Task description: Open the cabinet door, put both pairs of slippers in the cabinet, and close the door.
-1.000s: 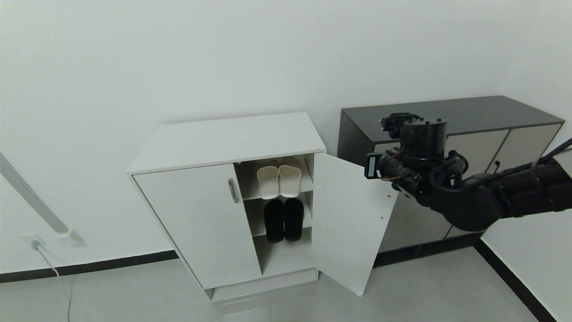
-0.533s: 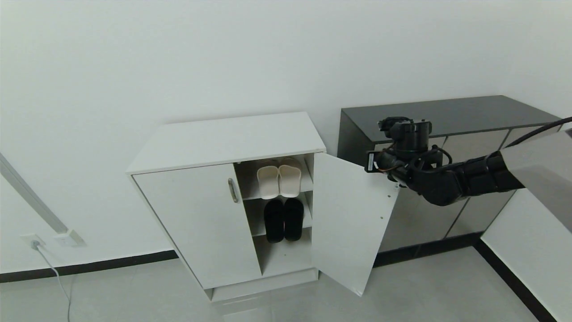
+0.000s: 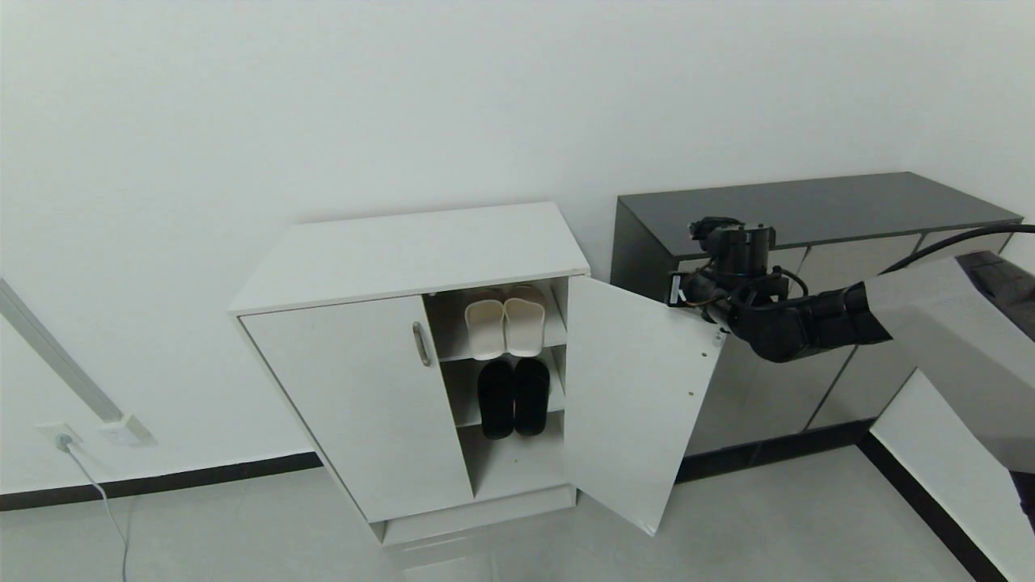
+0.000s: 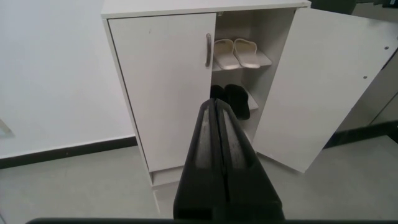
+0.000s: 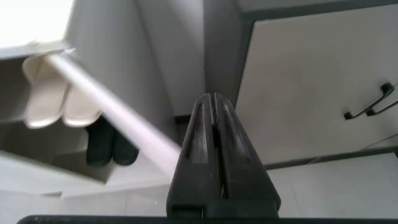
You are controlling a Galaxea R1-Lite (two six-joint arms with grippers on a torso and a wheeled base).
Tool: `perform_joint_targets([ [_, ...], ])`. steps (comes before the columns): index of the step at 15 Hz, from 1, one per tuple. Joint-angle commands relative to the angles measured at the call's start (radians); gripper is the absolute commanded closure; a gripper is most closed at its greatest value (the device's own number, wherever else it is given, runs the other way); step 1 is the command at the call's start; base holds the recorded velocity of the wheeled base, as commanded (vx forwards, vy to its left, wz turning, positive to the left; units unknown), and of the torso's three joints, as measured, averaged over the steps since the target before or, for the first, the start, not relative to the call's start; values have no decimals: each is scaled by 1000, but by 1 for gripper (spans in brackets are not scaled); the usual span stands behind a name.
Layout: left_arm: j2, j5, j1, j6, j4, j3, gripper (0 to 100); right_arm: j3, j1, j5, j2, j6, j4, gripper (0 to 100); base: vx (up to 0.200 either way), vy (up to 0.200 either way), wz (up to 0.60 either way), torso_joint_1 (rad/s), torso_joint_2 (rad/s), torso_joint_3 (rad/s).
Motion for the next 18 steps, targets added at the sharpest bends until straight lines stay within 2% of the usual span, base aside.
perform_joint_targets([
  [1,1,0,0,0,0,0,100,-47,-6,0,51,0,1,100,0,0,0,0,0,0],
  [3,1,0,0,0,0,0,100,-73,-7,0,68,0,7,100,0,0,0,0,0,0],
  [6,1,0,0,0,0,0,100,-119,-7,0,68,0,91,100,0,0,0,0,0,0],
  [18,1,0,0,0,0,0,100,-122,-1,-2,62,0,153,100,0,0,0,0,0,0],
])
